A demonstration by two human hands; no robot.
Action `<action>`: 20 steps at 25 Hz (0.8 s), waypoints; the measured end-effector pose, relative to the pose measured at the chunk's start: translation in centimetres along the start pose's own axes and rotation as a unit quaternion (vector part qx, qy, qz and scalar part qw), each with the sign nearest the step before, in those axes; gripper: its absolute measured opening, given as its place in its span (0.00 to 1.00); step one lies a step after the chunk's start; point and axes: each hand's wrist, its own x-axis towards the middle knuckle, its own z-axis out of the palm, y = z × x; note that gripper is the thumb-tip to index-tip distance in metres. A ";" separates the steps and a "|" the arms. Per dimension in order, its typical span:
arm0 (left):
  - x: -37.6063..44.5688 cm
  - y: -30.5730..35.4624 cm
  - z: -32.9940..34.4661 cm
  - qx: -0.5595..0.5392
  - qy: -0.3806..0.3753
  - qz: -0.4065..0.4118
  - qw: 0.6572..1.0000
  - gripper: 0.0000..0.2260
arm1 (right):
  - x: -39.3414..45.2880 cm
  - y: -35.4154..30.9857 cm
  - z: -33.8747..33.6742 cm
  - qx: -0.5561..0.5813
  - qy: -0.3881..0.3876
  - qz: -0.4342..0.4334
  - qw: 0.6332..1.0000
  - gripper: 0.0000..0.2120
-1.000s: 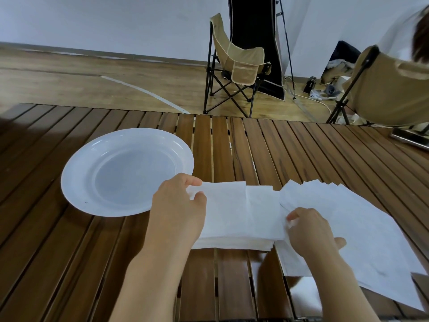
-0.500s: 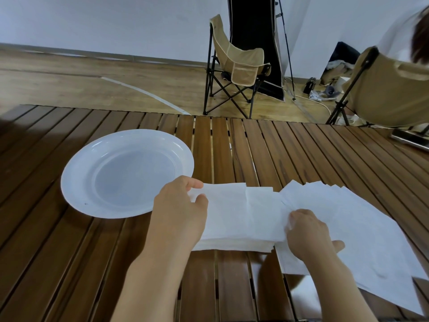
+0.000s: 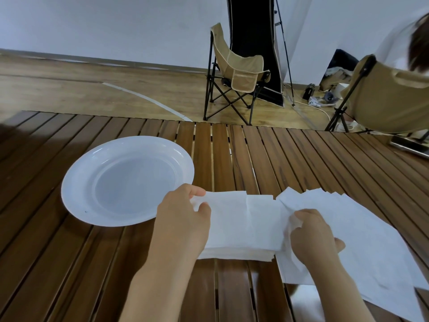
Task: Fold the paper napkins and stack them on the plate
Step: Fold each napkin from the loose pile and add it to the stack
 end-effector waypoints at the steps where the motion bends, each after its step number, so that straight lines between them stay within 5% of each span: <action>1: 0.0 0.0 0.0 0.000 0.000 0.000 1.000 0.10 | 0.3 0.1 -0.1 0.018 0.020 -0.008 1.000 0.20; 7: 0.6 -0.9 -0.2 0.011 0.018 0.007 1.000 0.09 | 1.7 1.0 0.4 0.131 0.180 -0.166 0.961 0.10; 12: 0.6 -0.8 -0.2 0.021 0.029 0.026 0.999 0.09 | 0.7 0.3 -0.3 0.216 0.275 -0.188 0.918 0.06; 20: 0.2 1.0 0.5 -0.016 0.001 0.178 0.984 0.06 | -1.5 -1.8 -1.7 0.252 0.366 -0.303 0.843 0.10</action>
